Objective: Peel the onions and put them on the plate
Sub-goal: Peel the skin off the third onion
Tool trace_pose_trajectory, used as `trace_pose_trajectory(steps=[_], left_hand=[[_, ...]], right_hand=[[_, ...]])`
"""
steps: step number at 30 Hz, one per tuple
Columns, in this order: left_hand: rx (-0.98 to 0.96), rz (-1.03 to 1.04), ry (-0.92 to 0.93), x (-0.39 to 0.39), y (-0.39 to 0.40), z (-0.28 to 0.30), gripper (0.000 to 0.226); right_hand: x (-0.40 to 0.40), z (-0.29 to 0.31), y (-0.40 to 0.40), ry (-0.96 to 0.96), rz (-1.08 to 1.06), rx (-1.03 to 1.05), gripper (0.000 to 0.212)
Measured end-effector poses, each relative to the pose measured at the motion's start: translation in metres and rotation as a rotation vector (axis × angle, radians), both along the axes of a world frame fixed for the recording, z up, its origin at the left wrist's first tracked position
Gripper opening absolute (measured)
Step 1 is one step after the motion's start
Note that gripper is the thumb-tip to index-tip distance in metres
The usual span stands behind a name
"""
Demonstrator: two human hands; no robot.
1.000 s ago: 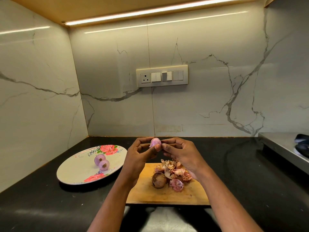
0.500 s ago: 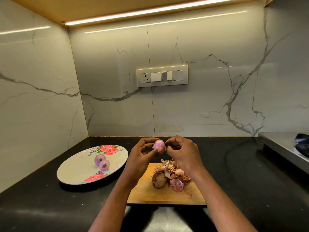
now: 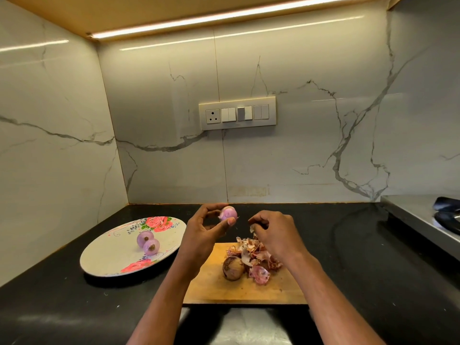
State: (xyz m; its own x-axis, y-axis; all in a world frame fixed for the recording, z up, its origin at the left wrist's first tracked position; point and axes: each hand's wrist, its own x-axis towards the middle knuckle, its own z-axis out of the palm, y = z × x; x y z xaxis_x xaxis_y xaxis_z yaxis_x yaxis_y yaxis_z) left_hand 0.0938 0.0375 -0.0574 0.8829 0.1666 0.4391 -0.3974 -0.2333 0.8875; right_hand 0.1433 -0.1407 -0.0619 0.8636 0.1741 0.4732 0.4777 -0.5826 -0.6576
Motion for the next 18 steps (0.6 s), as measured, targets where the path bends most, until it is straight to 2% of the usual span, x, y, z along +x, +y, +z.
trace_pose_trajectory(steps=[4, 6, 10, 18], left_hand=[[0.034, 0.037, -0.002, 0.001, -0.001, -0.002, 0.041], [0.023, 0.042, 0.012, 0.001, -0.001, -0.002, 0.044], [-0.003, 0.015, 0.037, 0.003, 0.001, -0.002, 0.048], [0.034, -0.026, 0.035, 0.001, 0.000, -0.001, 0.048]], right_hand=[[-0.005, 0.003, 0.010, 0.009, 0.084, -0.096, 0.017], [-0.006, 0.005, 0.011, -0.035, 0.087, -0.067, 0.020], [-0.008, 0.014, 0.006, -0.116, 0.128, 0.122, 0.025], [-0.010, 0.010, 0.008, -0.271, 0.170, 0.079, 0.021]])
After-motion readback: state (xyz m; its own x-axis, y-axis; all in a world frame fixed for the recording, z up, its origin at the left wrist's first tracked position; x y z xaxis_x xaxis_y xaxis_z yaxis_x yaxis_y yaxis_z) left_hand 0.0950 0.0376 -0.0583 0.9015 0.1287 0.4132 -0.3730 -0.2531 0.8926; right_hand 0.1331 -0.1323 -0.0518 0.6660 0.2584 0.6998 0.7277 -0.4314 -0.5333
